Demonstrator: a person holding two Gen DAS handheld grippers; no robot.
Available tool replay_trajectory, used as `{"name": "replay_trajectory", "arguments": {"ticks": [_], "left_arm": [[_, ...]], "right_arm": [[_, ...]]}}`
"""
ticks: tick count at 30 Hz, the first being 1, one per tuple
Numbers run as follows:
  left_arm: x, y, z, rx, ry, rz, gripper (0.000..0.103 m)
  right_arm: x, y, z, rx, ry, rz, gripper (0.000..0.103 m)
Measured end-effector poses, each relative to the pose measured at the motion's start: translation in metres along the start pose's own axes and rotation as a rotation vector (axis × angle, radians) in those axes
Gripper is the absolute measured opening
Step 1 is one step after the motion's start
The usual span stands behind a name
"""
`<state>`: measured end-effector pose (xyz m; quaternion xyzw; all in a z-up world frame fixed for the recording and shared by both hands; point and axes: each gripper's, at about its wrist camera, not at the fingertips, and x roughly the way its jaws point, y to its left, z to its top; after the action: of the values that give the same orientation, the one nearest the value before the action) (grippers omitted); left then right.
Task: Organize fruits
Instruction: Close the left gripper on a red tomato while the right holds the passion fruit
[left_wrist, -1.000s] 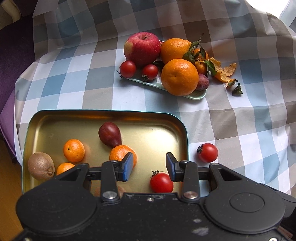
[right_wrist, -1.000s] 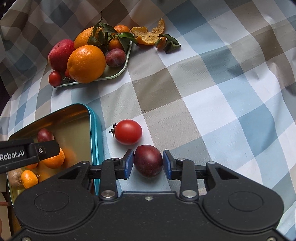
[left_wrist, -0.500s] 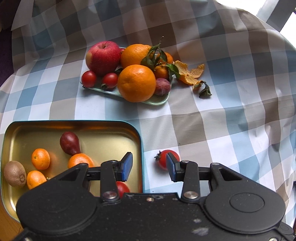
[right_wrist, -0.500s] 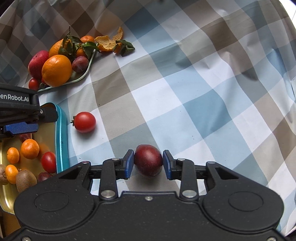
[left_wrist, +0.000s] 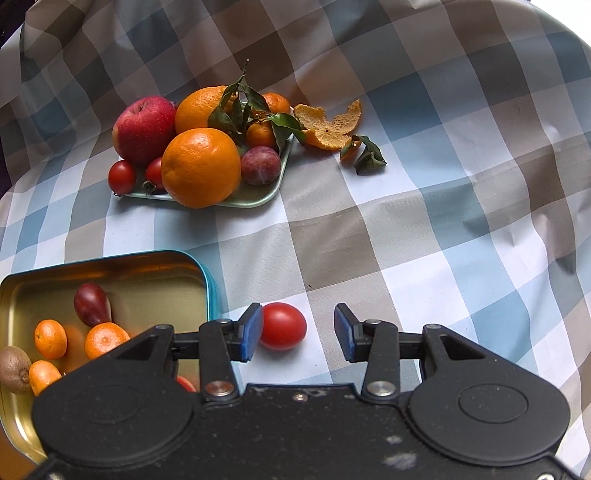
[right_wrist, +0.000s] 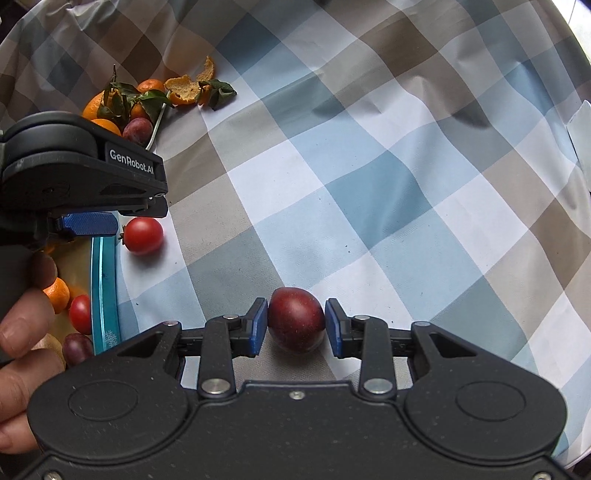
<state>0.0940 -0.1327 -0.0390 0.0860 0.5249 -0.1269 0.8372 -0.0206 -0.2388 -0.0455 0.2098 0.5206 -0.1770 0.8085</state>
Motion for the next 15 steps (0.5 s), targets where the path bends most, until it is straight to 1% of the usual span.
{"name": "replay_trajectory", "arguments": {"ticks": [4, 9, 15], "left_arm": [[0.006, -0.001, 0.000, -0.010, 0.007, 0.019, 0.044], [0.015, 0.002, 0.001, -0.020, 0.025, 0.044, 0.046], [0.025, 0.003, 0.001, -0.020, 0.042, 0.073, 0.050]], "right_arm": [[0.001, 0.001, -0.001, -0.014, -0.001, 0.005, 0.043], [0.007, 0.002, -0.005, -0.042, 0.019, -0.002, 0.043], [0.008, 0.006, -0.008, -0.073, -0.006, -0.023, 0.043]]}}
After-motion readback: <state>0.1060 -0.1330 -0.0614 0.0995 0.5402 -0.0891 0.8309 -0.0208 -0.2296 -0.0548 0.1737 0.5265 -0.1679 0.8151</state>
